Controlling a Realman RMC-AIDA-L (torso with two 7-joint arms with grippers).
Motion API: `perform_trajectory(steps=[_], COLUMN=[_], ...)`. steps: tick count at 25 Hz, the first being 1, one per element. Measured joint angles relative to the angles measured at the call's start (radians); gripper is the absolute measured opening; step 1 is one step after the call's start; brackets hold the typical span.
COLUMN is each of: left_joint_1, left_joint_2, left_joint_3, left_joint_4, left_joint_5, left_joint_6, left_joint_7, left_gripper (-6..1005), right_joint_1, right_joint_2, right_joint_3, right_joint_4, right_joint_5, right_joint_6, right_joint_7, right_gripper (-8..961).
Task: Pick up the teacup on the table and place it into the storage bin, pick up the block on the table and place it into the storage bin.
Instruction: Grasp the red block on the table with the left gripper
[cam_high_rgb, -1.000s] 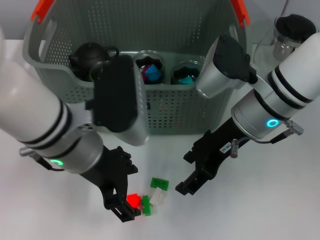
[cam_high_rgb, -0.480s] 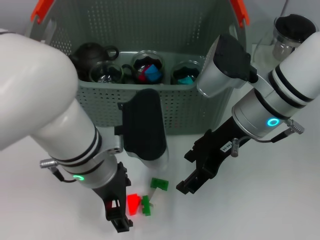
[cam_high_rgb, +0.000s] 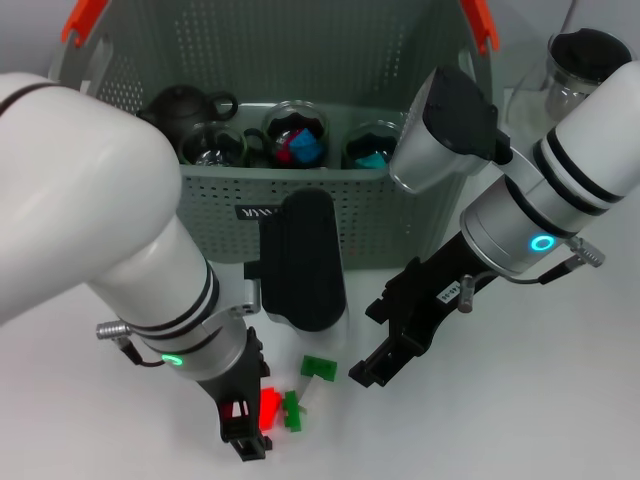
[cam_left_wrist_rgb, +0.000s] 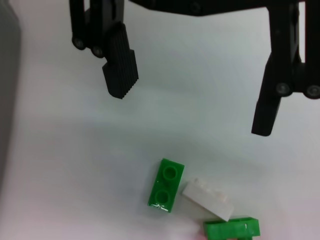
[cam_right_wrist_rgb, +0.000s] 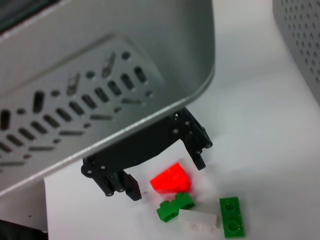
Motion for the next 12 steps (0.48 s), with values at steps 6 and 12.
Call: perform_trajectory(steps=[6,12], left_joint_1=[-0.005,-0.008], left_joint_2=[0.000,0.000], left_joint_3=[0.023,0.026], left_joint_4=[-0.017,-0.029], left_joint_5=[0.002,0.001], left_joint_6=[-0.025,-0.044], left_joint_7=[-0.006,-0.016], left_gripper=[805,806], right_joint_1=[-0.002,-0.008], right_joint_2=[0.000,0.000], right_joint_3=[0.002,0.002], right_joint_4=[0.001,0.002], right_joint_5=[0.001,0.001], right_joint_6=[0.002,0.002], right_joint_7=[-0.002,-0.003], right_gripper=[944,945])
